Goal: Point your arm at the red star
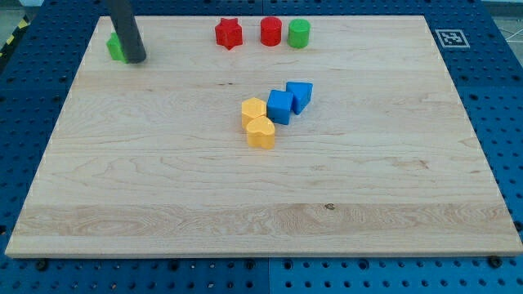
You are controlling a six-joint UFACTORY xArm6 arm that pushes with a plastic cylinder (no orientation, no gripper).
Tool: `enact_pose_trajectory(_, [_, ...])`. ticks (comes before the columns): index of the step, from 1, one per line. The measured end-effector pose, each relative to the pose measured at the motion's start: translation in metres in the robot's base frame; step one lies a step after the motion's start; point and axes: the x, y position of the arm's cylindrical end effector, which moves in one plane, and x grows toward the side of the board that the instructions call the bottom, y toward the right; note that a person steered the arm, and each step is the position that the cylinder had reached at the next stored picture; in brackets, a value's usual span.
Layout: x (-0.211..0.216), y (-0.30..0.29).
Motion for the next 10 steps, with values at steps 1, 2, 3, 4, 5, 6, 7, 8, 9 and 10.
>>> enact_pose_trajectory(1, [0.0, 0.0])
enact_pose_trajectory(2, [0.03, 0.027])
enact_pose_trajectory(3, [0.059, 0.046])
enact_pose_trajectory(4, [0.059, 0.046])
enact_pose_trajectory(5, [0.054, 0.046])
enact_pose_trajectory(6, [0.049, 0.046])
enact_pose_trajectory(7, [0.045, 0.046])
enact_pose_trajectory(8, [0.011, 0.051])
enact_pose_trajectory(9, [-0.027, 0.055])
enact_pose_trajectory(10, [-0.028, 0.055])
